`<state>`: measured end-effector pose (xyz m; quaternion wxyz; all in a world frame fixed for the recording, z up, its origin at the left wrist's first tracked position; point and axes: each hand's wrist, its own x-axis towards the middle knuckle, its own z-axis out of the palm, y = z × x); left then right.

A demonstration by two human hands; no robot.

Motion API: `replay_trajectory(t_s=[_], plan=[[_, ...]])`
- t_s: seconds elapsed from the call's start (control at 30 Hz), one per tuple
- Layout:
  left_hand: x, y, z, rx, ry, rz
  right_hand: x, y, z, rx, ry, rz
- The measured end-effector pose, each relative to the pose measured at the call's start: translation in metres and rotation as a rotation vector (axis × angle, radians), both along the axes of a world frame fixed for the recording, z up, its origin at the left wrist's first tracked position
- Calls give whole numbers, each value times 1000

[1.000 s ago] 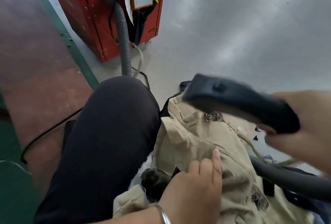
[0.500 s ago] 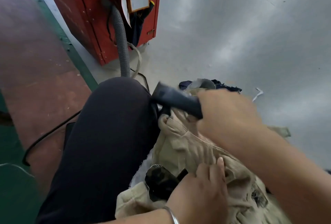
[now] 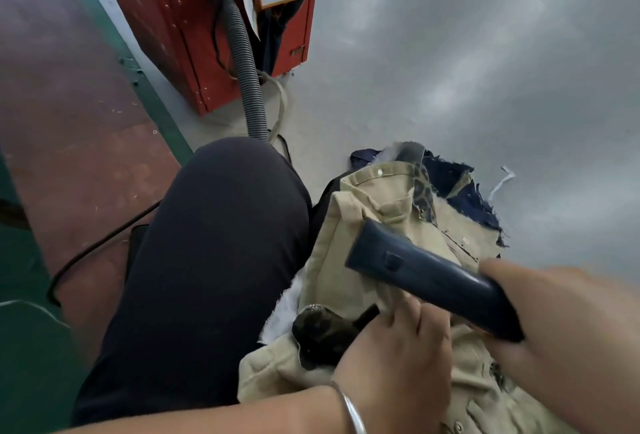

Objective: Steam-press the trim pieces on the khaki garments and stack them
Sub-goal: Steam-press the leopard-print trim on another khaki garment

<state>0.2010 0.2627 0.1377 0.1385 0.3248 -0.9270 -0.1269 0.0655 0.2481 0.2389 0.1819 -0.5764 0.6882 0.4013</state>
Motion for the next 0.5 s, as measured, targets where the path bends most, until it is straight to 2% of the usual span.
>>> replay_trajectory(t_s=[0.03,0.07,0.1,0.13,0.2,0.33,0.5], plan=[[1,0,2,72,8,0,6,-7,10,-199,-55,-46],[2,2,0,14,19,-7,20,-12,14,-331,-36,-84],[5,2,2,-36,-13,-8,27,-11,10,-329,48,-22],[7,1,1,-65,-18,-24,30,-24,7,-428,40,-12],[8,-1,4,-35,-21,-23,34,-43,3,-511,-102,-111],[11,-7,9,-68,33,24,18,-72,11,-721,-244,-287],[34,-45,19,-71,-115,46,-23,-17,40,-831,-376,-434]])
